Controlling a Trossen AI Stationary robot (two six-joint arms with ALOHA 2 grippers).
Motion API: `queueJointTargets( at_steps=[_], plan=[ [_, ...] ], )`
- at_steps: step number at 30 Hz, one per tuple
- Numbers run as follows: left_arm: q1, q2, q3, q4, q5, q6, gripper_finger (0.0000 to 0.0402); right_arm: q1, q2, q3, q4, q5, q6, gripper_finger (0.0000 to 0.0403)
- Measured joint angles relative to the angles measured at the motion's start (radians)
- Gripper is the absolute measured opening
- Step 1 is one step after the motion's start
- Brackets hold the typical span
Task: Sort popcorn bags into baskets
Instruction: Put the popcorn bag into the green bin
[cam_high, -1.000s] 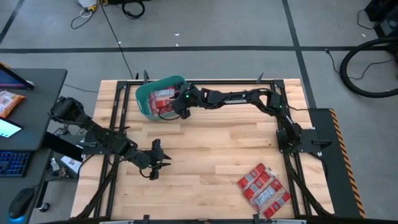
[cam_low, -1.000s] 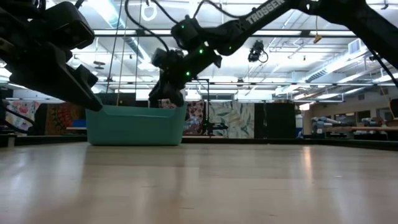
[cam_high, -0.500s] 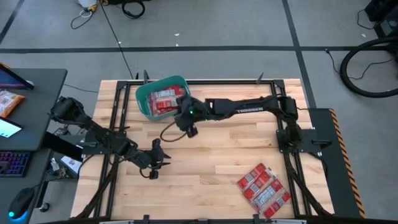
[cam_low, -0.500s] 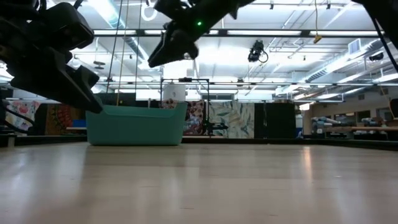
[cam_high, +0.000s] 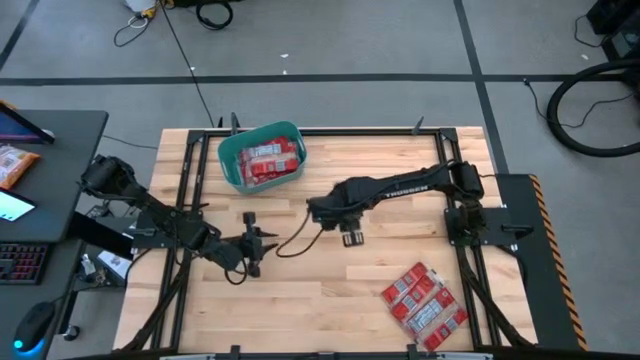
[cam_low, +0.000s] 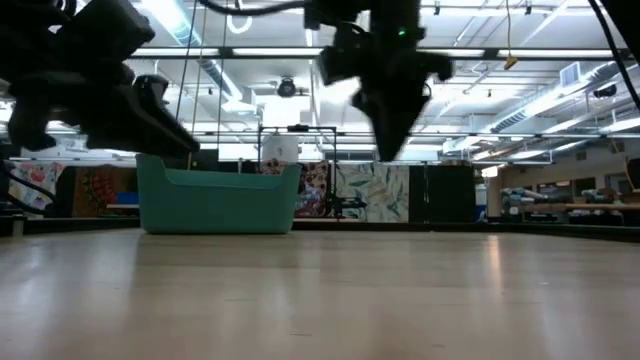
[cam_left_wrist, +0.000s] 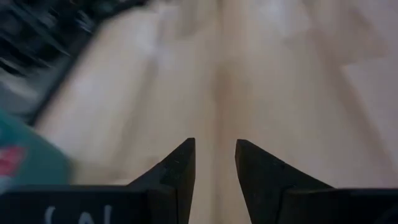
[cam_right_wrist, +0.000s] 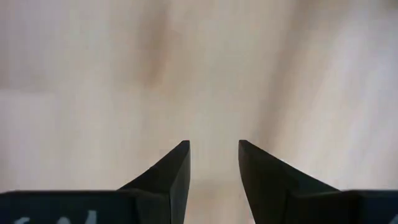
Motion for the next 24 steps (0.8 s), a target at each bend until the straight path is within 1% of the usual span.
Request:
queueJointTargets(
  at_steps=[3, 5, 10, 13, 16, 20, 22, 24],
  plan=[
    [0.006, 0.000, 0.000, 0.044, -0.080, 0.106, 0.0121, 0.011, 0.000, -0.029, -0.089, -0.124, 0.175, 0.0141],
    [0.021, 0.000, 0.000, 0.078, -0.099, 0.167, 0.0121, 0.027, -0.001, -0.066, -0.139, -0.163, 0.247, 0.0141],
    [0.073, 0.000, 0.000, 0.143, -0.100, 0.264, 0.0121, 0.105, -0.021, -0.176, -0.195, -0.246, 0.379, 0.0141],
    [0.106, 0.000, 0.000, 0.165, -0.100, 0.310, 0.0121, 0.164, -0.064, -0.226, -0.185, -0.313, 0.473, 0.0140],
    [0.140, 0.000, 0.000, 0.192, -0.098, 0.361, 0.0121, 0.229, -0.111, -0.262, -0.155, -0.364, 0.603, 0.0136],
    [0.186, 0.000, 0.000, 0.232, -0.058, 0.423, 0.0121, 0.311, -0.175, -0.320, -0.041, -0.442, 0.795, 0.0131],
    [0.209, 0.000, 0.000, 0.260, -0.004, 0.453, 0.0121, 0.351, -0.197, -0.354, 0.008, -0.483, 0.905, 0.0130],
    [0.229, 0.000, 0.000, 0.277, 0.078, 0.474, 0.0121, 0.391, -0.216, -0.391, 0.055, -0.515, 1.010, 0.0130]
  ],
)
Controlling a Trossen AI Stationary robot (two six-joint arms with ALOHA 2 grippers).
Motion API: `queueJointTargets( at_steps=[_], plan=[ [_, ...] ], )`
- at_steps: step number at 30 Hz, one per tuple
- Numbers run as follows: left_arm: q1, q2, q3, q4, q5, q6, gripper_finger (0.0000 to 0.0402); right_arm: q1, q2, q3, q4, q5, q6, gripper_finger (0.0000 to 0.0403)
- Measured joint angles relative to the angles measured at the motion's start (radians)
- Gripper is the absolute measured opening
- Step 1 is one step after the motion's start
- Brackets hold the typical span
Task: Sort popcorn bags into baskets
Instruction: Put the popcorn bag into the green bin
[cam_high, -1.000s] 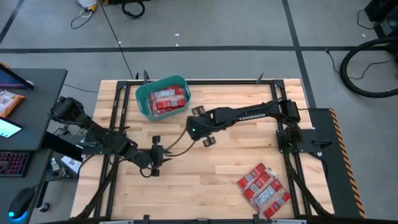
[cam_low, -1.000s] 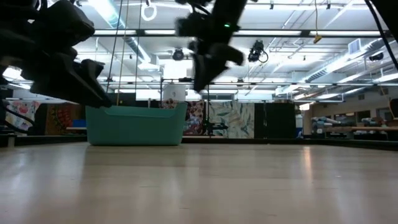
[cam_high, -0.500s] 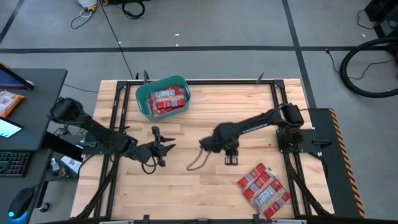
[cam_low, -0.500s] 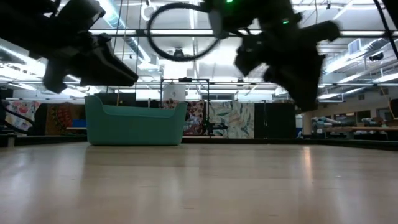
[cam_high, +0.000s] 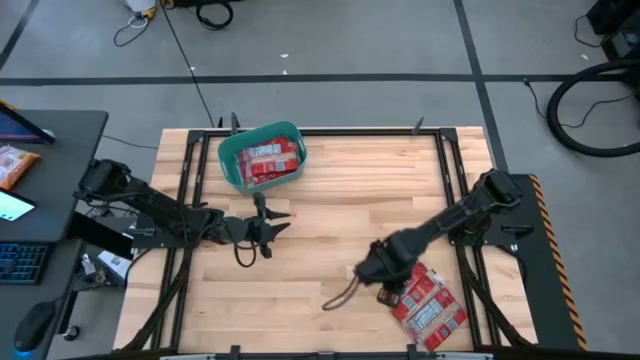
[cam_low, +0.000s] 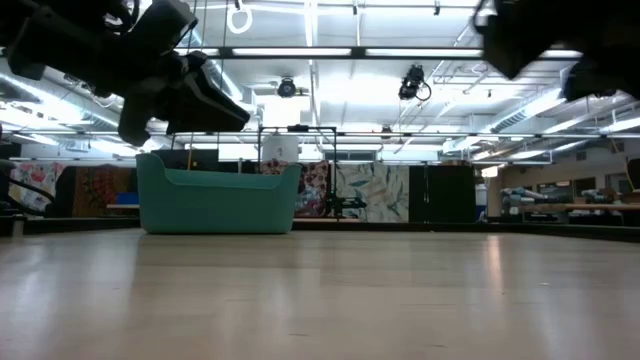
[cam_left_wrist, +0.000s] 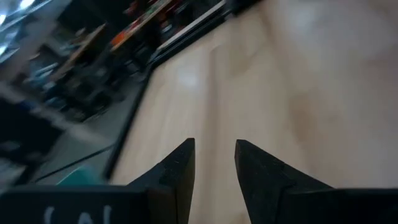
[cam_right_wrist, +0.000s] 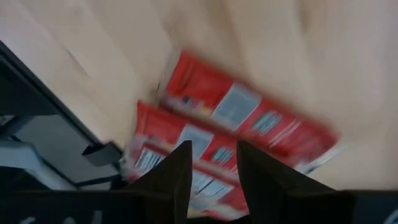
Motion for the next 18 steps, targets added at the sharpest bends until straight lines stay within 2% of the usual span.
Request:
queueJointTargets(
  at_steps=[4, 6, 12, 18],
  plan=[
    [0.029, 0.000, 0.000, 0.017, 0.194, 0.001, 0.0121, 0.074, -0.006, -0.077, 0.082, -0.092, 0.174, 0.0130],
    [0.036, 0.000, 0.000, 0.019, 0.253, 0.001, 0.0121, 0.107, -0.008, -0.114, 0.131, -0.133, 0.251, 0.0130],
    [0.039, 0.000, 0.000, 0.054, 0.268, 0.001, 0.0121, 0.192, -0.008, -0.200, 0.242, -0.212, 0.445, 0.0130],
    [0.039, 0.000, 0.000, 0.111, 0.268, 0.003, 0.0121, 0.267, -0.007, -0.221, 0.249, -0.241, 0.583, 0.0130]
  ],
)
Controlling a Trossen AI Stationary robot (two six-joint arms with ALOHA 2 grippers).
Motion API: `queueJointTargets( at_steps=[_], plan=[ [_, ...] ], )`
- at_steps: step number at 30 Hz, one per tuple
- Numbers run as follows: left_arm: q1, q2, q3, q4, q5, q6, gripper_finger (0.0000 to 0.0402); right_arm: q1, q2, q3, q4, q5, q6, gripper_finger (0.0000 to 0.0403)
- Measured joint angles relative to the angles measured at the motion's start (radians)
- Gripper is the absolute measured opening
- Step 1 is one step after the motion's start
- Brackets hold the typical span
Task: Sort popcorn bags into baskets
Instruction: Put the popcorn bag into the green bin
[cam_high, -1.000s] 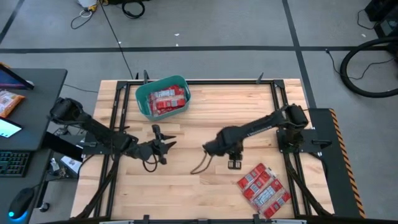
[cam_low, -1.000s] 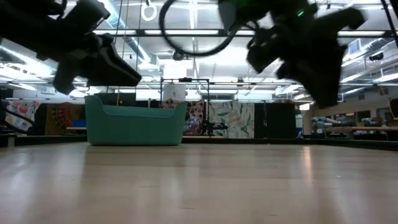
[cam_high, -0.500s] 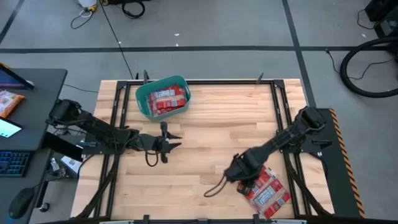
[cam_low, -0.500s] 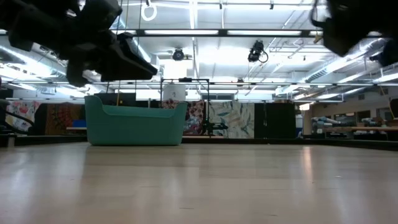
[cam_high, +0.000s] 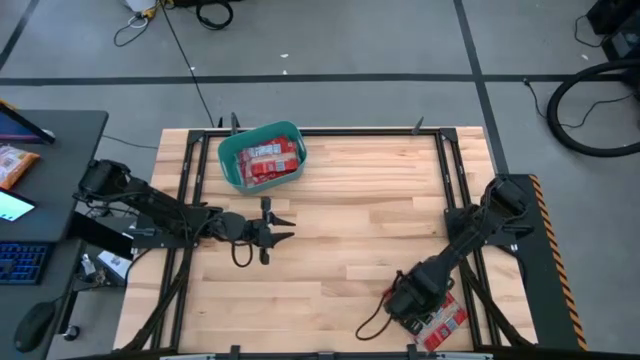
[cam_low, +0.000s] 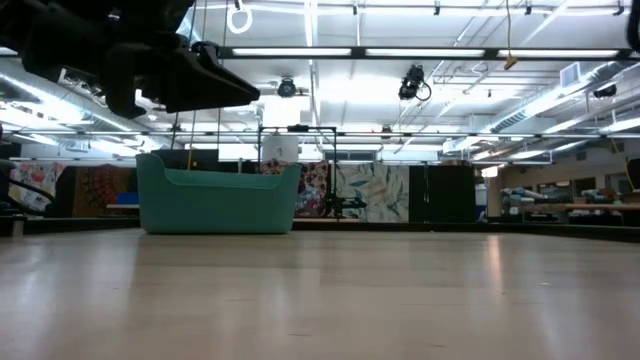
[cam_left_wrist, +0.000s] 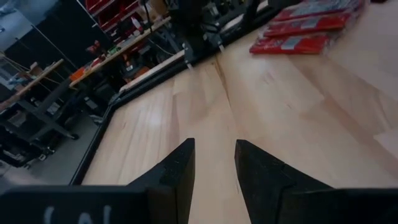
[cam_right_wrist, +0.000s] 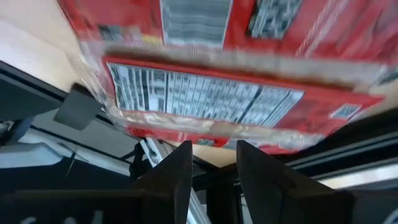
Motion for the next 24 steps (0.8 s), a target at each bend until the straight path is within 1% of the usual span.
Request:
queueJointTargets(
  at_steps=[3, 6, 10, 13, 15, 18, 24],
  plan=[
    [0.000, 0.000, 0.000, -0.004, -0.003, 0.006, 0.0121, 0.027, 0.000, -0.001, 0.003, 0.003, 0.049, 0.0129],
    [0.000, 0.000, 0.000, -0.009, -0.013, 0.010, 0.0121, 0.045, 0.000, -0.029, 0.026, 0.006, 0.081, 0.0129],
    [0.000, 0.000, 0.000, -0.010, -0.014, 0.010, 0.0121, 0.048, 0.000, -0.126, 0.173, -0.018, 0.098, 0.0129],
    [0.000, 0.000, 0.000, -0.011, -0.014, 0.010, 0.0121, 0.020, -0.001, -0.192, 0.259, -0.030, 0.076, 0.0129],
    [0.000, 0.000, 0.000, -0.010, -0.014, 0.009, 0.0121, -0.012, -0.003, -0.217, 0.265, -0.028, 0.036, 0.0128],
    [0.000, 0.000, 0.000, -0.010, -0.015, 0.007, 0.0121, -0.080, -0.005, -0.235, 0.250, 0.000, -0.080, 0.0125],
    [-0.001, 0.000, 0.000, -0.012, -0.014, -0.031, 0.0121, -0.245, -0.008, -0.212, 0.239, 0.147, -0.360, 0.0119]
  ],
)
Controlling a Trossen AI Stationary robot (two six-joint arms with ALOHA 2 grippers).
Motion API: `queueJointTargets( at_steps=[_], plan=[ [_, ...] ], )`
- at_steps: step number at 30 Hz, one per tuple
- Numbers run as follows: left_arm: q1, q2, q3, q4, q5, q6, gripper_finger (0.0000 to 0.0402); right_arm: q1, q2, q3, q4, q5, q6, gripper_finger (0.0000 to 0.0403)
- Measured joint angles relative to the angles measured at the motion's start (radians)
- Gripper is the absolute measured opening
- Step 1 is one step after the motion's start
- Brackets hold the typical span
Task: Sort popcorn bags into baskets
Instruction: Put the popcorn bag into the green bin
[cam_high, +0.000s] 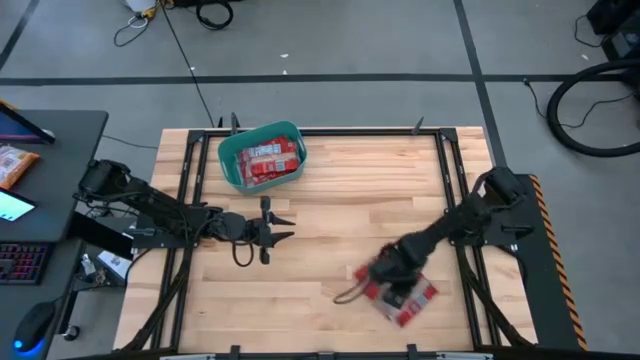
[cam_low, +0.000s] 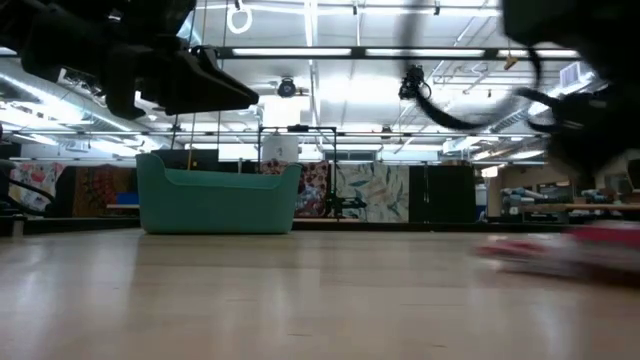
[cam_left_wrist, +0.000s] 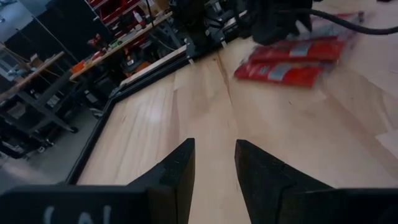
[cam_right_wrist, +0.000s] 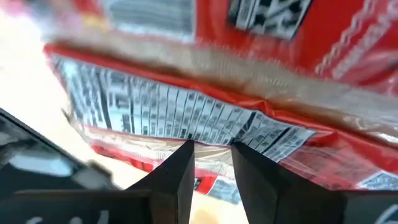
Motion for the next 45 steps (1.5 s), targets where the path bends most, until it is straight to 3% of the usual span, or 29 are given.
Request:
queueJointTargets(
  at_steps=[3, 7, 10, 13, 21, 28, 36, 45],
  plan=[
    [0.000, 0.000, 0.000, -0.009, 0.000, -0.027, 0.0121, -0.080, 0.000, 0.044, 0.014, 0.121, -0.148, 0.0116],
    [0.000, 0.000, 0.000, -0.032, 0.000, -0.063, 0.0121, -0.171, 0.010, 0.124, 0.093, 0.389, -0.355, 0.0114],
    [0.000, 0.000, 0.000, -0.056, 0.000, -0.092, 0.0121, -0.222, 0.018, 0.173, 0.190, 0.511, -0.510, 0.0114],
    [0.000, 0.000, 0.000, -0.081, 0.000, -0.127, 0.0121, -0.259, 0.014, 0.228, 0.306, 0.520, -0.644, 0.0114],
    [0.000, 0.000, 0.000, -0.094, 0.001, -0.204, 0.0121, -0.255, 0.013, 0.302, 0.272, 0.601, -0.922, 0.0114],
    [0.027, 0.069, 0.000, -0.058, 0.168, -0.297, 0.0121, -0.226, 0.013, 0.265, 0.232, 0.690, -1.015, 0.0125],
    [0.096, 0.226, 0.001, 0.120, 0.172, -0.373, 0.0121, -0.127, 0.047, 0.219, 0.266, 0.895, -1.148, 0.0156],
    [0.133, 0.395, 0.083, 0.126, 0.165, -0.405, 0.0121, -0.127, 0.123, 0.219, 0.295, 0.908, -1.179, 0.0239]
  ],
)
